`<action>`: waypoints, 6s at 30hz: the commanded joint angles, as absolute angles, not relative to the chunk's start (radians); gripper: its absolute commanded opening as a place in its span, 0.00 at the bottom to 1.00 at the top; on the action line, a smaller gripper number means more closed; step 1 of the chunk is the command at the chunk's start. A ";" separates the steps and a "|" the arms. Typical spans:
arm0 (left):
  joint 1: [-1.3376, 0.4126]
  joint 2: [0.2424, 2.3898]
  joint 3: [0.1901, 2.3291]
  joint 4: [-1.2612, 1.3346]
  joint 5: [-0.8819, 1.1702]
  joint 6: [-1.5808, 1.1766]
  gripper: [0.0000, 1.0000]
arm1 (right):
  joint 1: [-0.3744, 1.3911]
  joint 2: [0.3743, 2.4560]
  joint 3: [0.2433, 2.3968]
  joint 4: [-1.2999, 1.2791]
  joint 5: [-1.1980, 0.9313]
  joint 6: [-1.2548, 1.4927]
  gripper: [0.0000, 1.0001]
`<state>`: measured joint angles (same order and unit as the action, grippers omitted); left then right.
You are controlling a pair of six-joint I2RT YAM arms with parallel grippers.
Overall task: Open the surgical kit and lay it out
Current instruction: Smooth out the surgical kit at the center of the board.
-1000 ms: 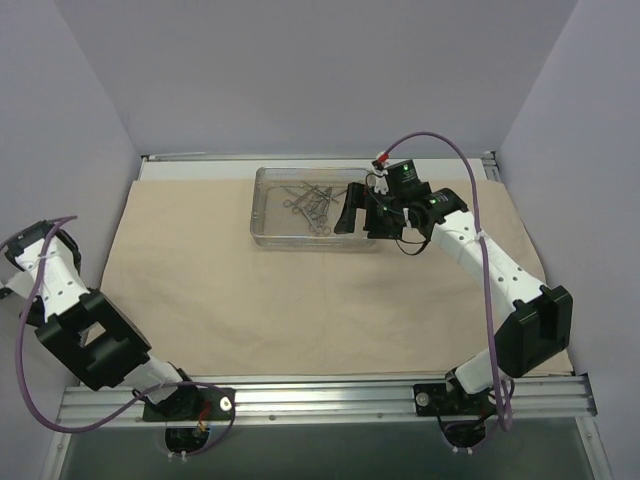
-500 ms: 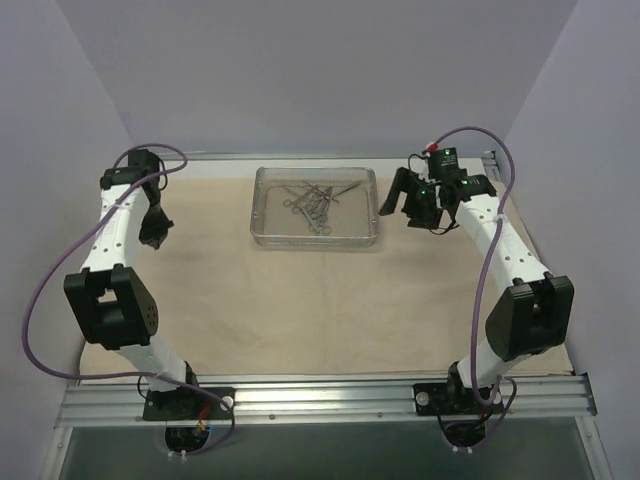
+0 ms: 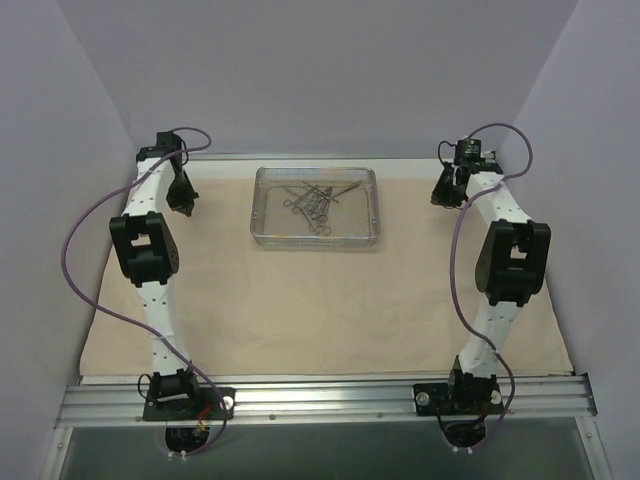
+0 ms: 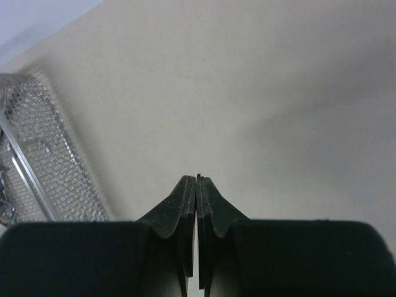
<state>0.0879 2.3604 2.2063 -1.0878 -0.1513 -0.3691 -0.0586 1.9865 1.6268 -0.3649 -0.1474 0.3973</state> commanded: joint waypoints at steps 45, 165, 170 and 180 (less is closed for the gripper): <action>0.293 2.720 2.557 -1.193 0.076 -0.548 0.02 | -0.155 2.625 2.209 -0.549 -0.123 0.377 0.00; 0.313 2.057 1.540 -0.968 0.109 -0.469 0.08 | -0.336 1.779 1.216 -0.768 0.101 0.390 0.00; 0.316 2.091 1.585 -0.980 0.112 -0.460 0.02 | -0.172 1.867 1.443 -0.798 0.014 0.357 0.00; 0.287 2.226 1.755 -1.017 0.197 -0.477 0.02 | -0.101 2.110 1.697 -0.681 -0.140 0.391 0.00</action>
